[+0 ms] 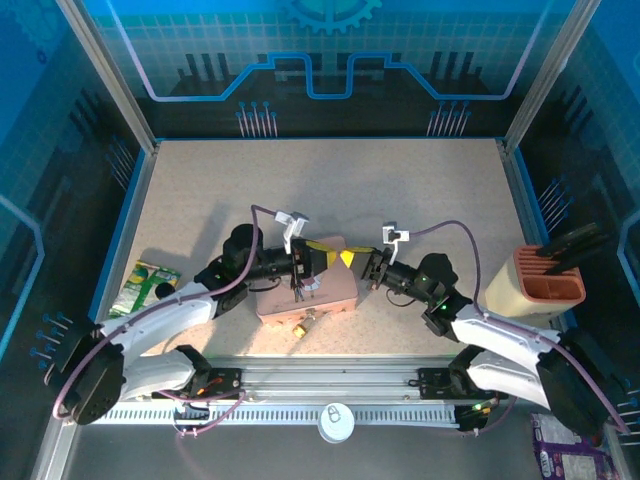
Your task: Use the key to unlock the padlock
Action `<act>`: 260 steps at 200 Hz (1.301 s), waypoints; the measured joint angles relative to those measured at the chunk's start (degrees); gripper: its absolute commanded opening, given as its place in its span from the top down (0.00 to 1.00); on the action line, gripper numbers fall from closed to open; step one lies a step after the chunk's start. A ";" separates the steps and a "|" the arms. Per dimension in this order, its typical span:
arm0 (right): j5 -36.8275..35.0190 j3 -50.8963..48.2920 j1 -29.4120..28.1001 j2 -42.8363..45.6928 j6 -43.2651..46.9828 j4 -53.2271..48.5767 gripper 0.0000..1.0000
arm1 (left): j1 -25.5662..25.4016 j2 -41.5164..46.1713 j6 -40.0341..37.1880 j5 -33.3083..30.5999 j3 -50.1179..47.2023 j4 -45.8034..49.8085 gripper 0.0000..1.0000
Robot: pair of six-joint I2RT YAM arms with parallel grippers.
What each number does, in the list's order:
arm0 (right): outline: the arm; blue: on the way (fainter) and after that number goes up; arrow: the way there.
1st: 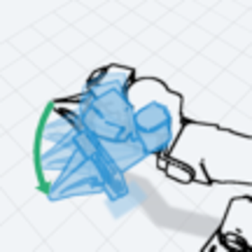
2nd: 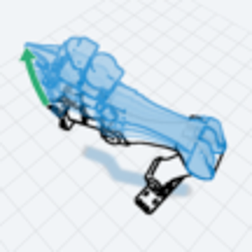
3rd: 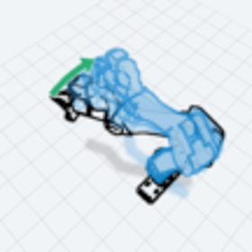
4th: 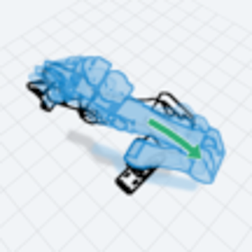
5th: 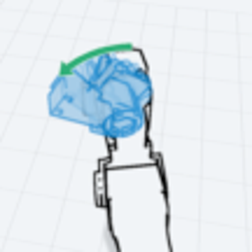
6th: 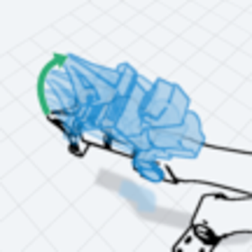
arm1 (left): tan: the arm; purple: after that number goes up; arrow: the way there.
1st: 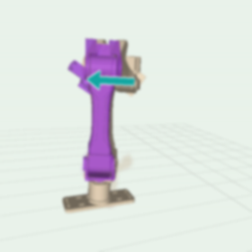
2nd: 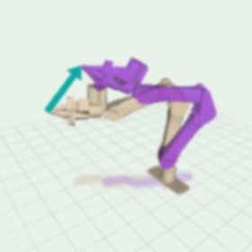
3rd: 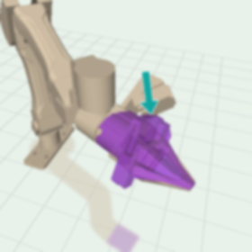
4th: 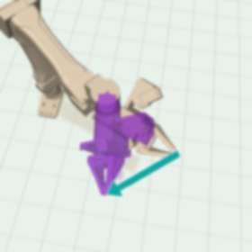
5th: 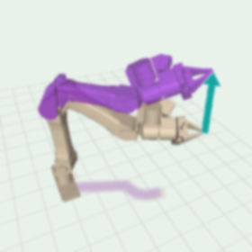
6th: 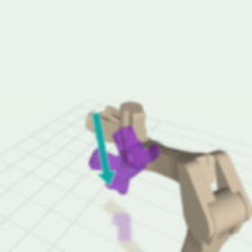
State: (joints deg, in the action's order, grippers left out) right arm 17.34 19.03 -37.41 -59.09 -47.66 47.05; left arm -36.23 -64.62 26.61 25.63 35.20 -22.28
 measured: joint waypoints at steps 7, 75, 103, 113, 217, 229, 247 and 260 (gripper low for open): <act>-0.66 0.50 -0.02 1.57 1.05 -2.93 1.00 | 0.00 0.90 -0.35 -1.88 0.81 3.37 0.53; -7.78 3.76 -0.02 14.67 11.58 -30.42 1.00 | -0.87 4.04 1.75 -26.69 13.20 48.57 0.42; -9.27 3.76 -0.02 15.82 13.42 -36.02 1.00 | -7.91 3.61 6.29 -31.95 13.31 62.55 0.41; -9.66 3.74 -0.02 16.00 13.70 -37.03 1.00 | -11.30 3.39 8.04 -32.76 13.31 65.94 0.41; -9.86 3.15 -0.02 14.12 14.23 -37.29 1.00 | -26.93 -3.54 23.10 -35.91 11.98 69.22 0.40; -9.86 3.02 -0.02 14.05 14.05 -37.07 1.00 | -26.95 -5.22 23.98 -36.85 11.15 67.63 0.40; -9.84 2.95 -0.02 13.88 13.84 -36.33 1.00 | -26.95 -7.48 24.61 -38.95 10.47 65.59 0.39; -9.81 2.93 -0.02 13.60 13.53 -35.91 1.00 | -26.80 -8.55 24.74 -40.15 10.40 64.35 0.39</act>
State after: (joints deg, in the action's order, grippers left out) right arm 7.53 21.96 -37.43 -45.50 -34.13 11.14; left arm -63.02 -73.17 51.35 -14.52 45.60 42.06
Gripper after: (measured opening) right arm 0.064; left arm 0.611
